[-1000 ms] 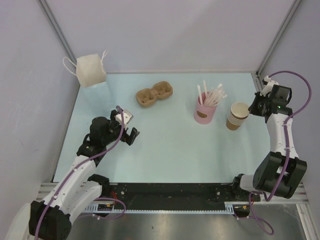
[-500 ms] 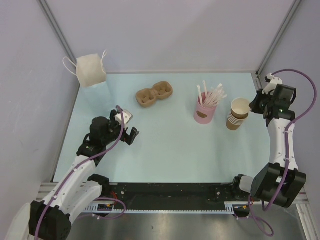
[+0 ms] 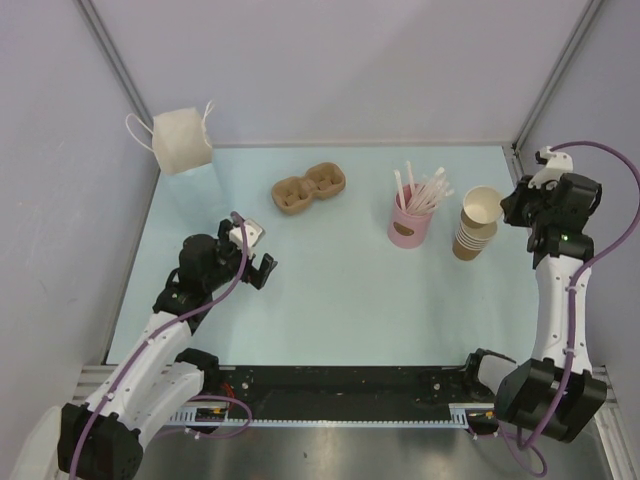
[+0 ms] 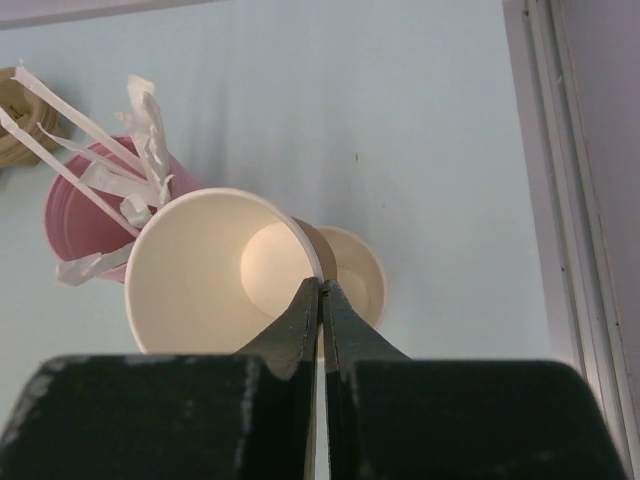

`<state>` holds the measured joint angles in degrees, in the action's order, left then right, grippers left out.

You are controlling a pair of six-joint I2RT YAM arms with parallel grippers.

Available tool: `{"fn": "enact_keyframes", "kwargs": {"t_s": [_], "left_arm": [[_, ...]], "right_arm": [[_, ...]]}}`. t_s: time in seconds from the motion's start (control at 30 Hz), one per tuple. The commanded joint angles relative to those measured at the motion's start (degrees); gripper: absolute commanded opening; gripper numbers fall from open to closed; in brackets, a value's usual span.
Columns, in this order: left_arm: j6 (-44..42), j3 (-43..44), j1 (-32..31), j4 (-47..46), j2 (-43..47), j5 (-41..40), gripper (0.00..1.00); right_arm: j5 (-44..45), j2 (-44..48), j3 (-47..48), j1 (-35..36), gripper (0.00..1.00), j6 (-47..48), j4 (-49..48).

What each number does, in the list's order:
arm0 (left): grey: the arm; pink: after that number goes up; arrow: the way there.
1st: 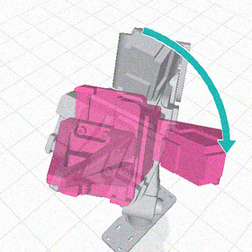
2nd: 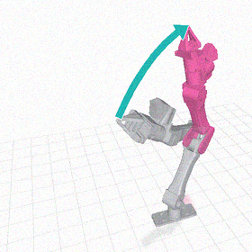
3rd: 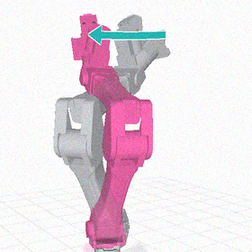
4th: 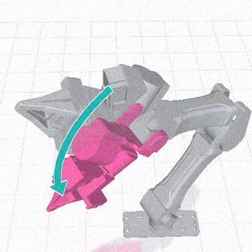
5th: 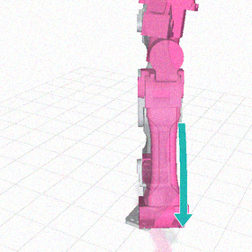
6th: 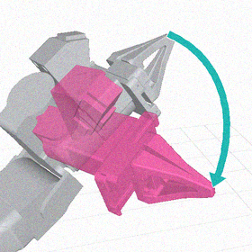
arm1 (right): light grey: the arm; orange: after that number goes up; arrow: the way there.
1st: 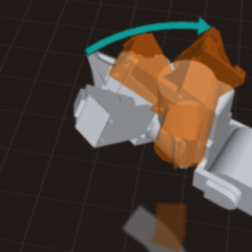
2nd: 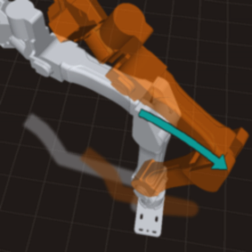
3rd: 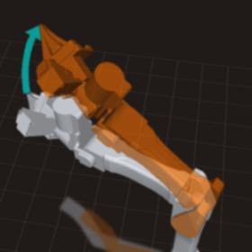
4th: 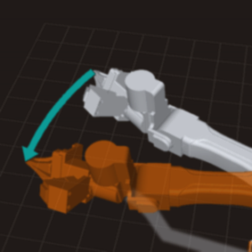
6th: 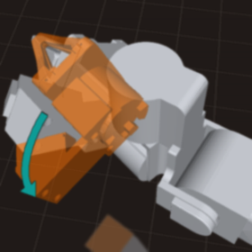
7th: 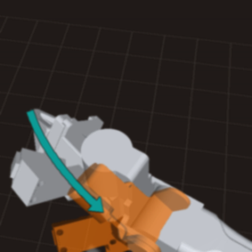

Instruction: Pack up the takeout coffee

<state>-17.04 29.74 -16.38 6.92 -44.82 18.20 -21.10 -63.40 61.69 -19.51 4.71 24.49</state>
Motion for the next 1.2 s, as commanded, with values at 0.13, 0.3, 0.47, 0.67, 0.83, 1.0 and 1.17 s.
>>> {"fn": "enact_keyframes", "kwargs": {"t_s": [0.13, 0.3, 0.47, 0.67, 0.83, 1.0, 1.17], "left_arm": [[-0.5, -0.1, -0.2, -2.4, 1.1, -0.7, 0.99], [0.1, -0.2, -0.2, -3.3, 1.3, -2.8, 0.99], [1.0, -0.6, -0.1, -5.0, 1.1, -6.1, 0.99], [1.8, -1.1, 0.8, -6.7, 0.9, -10.3, 0.99], [2.1, -1.2, 1.6, -8.9, 0.3, -12.1, 0.99], [1.6, -1.3, 2.3, -9.5, -0.1, -13.5, 0.99], [1.4, -1.6, 3.2, -10.3, 0.3, -15.3, 0.99]], "right_arm": [[-1.7, 7.0, -0.9, -0.4, 0.00, 0.6, -4.9], [-10.3, 12.0, -0.2, -0.3, 0.00, 1.4, -3.6], [-17.3, 15.3, 2.4, 0.2, 0.00, 0.9, -1.8], [-13.7, 17.3, 4.8, 16.5, 0.00, 1.6, 2.3], [-8.4, 12.8, 8.0, 32.7, 0.00, 5.3, 5.0], [-3.4, 4.5, 8.8, 45.1, 0.00, 9.3, 5.8], [-1.7, -6.0, 8.9, 54.0, 0.00, 11.3, 3.6]]}}
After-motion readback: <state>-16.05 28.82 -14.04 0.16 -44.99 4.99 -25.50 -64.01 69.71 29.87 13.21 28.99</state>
